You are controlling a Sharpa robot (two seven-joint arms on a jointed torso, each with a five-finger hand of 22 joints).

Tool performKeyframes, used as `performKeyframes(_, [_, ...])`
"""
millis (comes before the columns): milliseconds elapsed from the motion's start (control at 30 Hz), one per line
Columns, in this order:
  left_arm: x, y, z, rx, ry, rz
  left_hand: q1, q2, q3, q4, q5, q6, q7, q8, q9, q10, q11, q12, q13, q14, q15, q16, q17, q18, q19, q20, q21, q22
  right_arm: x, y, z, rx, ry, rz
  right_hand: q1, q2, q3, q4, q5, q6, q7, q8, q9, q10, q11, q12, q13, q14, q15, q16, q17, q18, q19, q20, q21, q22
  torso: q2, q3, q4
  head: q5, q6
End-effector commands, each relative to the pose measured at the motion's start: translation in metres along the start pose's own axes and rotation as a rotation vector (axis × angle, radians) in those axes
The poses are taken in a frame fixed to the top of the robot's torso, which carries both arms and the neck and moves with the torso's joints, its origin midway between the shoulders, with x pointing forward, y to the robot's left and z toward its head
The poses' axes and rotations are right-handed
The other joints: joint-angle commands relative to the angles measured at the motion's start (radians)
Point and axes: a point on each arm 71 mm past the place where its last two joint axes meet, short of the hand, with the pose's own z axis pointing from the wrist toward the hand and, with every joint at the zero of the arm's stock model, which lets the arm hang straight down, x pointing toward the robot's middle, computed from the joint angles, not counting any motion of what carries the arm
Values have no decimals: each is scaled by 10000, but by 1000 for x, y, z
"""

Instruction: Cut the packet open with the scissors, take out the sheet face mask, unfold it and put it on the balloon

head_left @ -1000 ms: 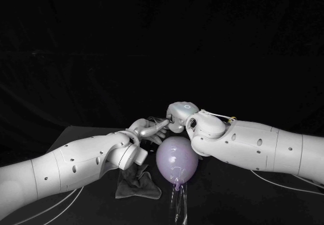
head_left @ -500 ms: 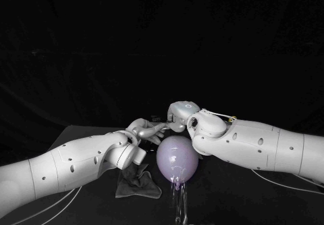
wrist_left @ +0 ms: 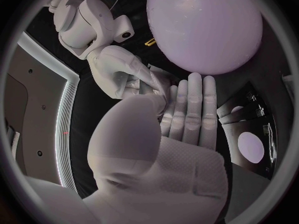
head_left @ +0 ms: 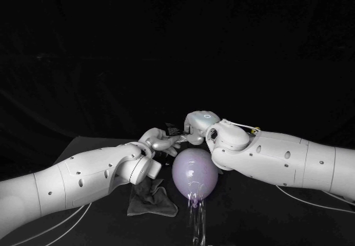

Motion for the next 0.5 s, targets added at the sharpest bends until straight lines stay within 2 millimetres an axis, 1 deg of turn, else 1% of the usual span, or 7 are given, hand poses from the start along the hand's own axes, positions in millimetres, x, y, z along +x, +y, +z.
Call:
performKeyframes(33, [-4,-5,0,573,-409,-168,-208,-167,654,-250,52,113,-76,187,123,369,-140,-1,-23,146,-67,97,74,112,-42,-96,291,180,-2,-5,1,-28,-181,309,-215,-114,289,-172,24,-293,71,377,1200,-127,9,-175,-27,198,-21,-354,-944,-14,4,-21,-481,1939,-5,-5,-4,14,11])
performKeyframes(100, [-4,-5,0,645,-400,-198,-374,-273,867,-382,46,169,-101,267,163,500,-196,-22,-32,201,-95,120,98,110,-97,-128,454,283,-3,-6,2,-135,-338,543,-347,-252,245,-139,18,-509,152,290,1177,-399,103,-339,-73,96,50,-528,-1291,36,-130,20,-753,1858,-6,-4,-5,14,17])
performKeyframes(133, [-4,-5,0,672,-390,-211,-615,-459,1226,-608,67,222,-104,321,188,609,-162,-88,-59,206,-143,103,108,84,-196,-170,677,428,-4,-6,3,-210,-440,698,-437,-317,199,-94,15,-618,208,236,1159,-563,162,-436,-102,27,95,-644,-1522,79,-242,49,-982,1790,-6,-4,-5,14,17])
performKeyframes(200, [-5,-6,0,689,-357,-223,-943,-644,1724,-975,36,263,-123,364,205,716,-280,-170,-80,259,-143,110,129,88,-359,-223,978,628,-6,-7,3,-362,-646,955,-888,-638,-67,168,54,-1229,560,-145,997,-1319,469,-852,-246,-105,327,-812,-1814,189,-603,170,-1687,1582,-6,-5,-5,15,18])
performKeyframes(267, [-6,-8,1,689,-305,-220,-1376,-694,2139,-1204,66,306,-186,398,218,820,-266,-252,-96,291,-184,102,144,84,-510,-235,1261,816,-7,-8,3,-486,-846,1144,-1034,-812,-279,268,-20,-1688,824,-484,843,-1605,682,-1000,-276,-215,538,-913,-1994,223,-813,317,-2053,1476,1,-3,-2,20,36])
performKeyframes(367, [-8,-13,2,683,-219,-182,-1766,-780,2190,-1275,38,420,-237,486,260,988,-314,-250,-78,358,-195,136,177,78,-608,-207,1394,903,-11,-10,2,-712,-1243,1463,-1044,-931,-446,294,18,-2012,972,-772,708,-1688,795,-1026,-259,-270,649,-936,-2040,233,-886,417,-2170,1446,5,-3,-1,22,59])
performKeyframes(500, [-12,-19,5,617,-143,-65,-2192,-778,2309,-1375,38,494,-289,562,299,1129,-358,-288,-70,433,-235,181,226,97,-676,-178,1527,982,-15,-13,0,-1054,-1823,1942,-923,-1003,-562,246,29,-2114,1027,-958,609,-1705,838,-1007,-218,-294,697,-920,-2022,254,-921,495,-2236,1432,3,6,3,52,83])
